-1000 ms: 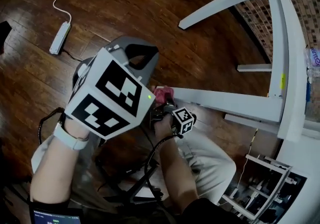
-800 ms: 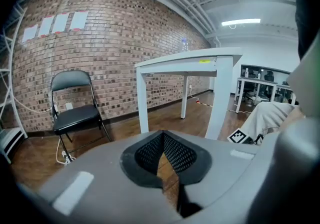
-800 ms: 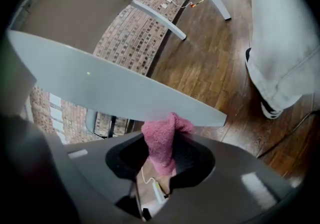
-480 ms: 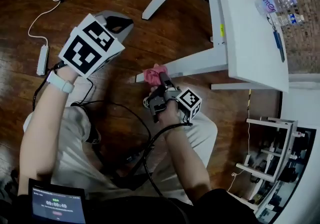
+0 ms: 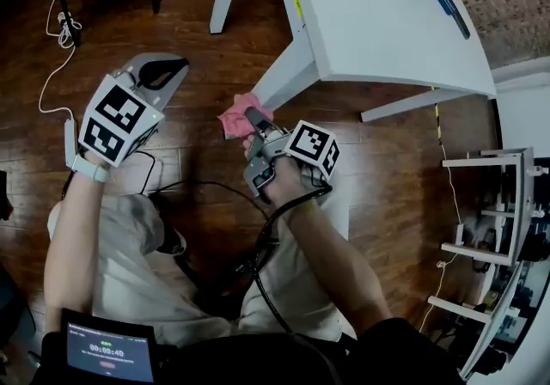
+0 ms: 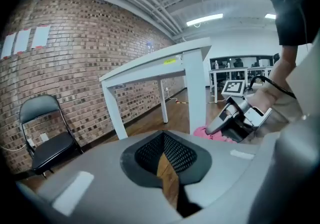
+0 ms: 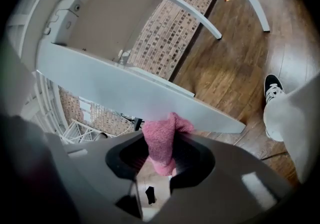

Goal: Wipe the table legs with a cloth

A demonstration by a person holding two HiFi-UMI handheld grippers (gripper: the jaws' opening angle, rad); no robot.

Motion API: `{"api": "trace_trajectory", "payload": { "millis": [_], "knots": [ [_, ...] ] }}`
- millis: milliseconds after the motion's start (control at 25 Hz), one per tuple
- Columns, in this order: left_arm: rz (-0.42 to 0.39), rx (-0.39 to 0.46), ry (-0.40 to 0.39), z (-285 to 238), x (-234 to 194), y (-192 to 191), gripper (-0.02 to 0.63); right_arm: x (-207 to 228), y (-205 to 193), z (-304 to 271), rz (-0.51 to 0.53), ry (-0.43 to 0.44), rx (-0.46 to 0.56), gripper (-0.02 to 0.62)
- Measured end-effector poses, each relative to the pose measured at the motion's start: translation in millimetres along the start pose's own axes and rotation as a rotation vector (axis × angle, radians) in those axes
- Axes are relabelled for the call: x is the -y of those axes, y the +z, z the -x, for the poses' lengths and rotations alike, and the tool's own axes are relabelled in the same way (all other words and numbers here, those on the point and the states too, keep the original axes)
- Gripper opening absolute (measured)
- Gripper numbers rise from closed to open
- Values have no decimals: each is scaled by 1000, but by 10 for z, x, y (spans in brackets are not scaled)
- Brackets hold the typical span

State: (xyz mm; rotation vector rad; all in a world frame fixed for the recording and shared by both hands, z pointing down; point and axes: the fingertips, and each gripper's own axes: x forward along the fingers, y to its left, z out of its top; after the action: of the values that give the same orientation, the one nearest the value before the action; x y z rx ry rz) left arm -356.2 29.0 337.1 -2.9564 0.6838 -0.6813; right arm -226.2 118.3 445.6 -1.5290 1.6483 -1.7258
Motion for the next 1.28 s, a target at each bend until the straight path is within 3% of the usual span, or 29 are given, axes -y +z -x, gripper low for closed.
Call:
{"api": "trace_trajectory", "payload": {
  "millis": [160,400,560,880,1280],
  "knots": [
    [49,29,-28,84,334,8,2,18,-18,-42,5,33,-46,114],
    [-44,-28,-102,-16,789,150,2,-37,-47,-63,-10,74,-71,114],
    [-96,-25,-131,-40,903,254,2,6,-35,-56,-18,88,-80,114],
    [-138,-97,-125,122,864,33,2,-8,-79,-109,-50,85,-88,114],
    [-18,-81,-62,312,688,-402,2,-146,23,-13,14,117,-48,114]
  ]
}}
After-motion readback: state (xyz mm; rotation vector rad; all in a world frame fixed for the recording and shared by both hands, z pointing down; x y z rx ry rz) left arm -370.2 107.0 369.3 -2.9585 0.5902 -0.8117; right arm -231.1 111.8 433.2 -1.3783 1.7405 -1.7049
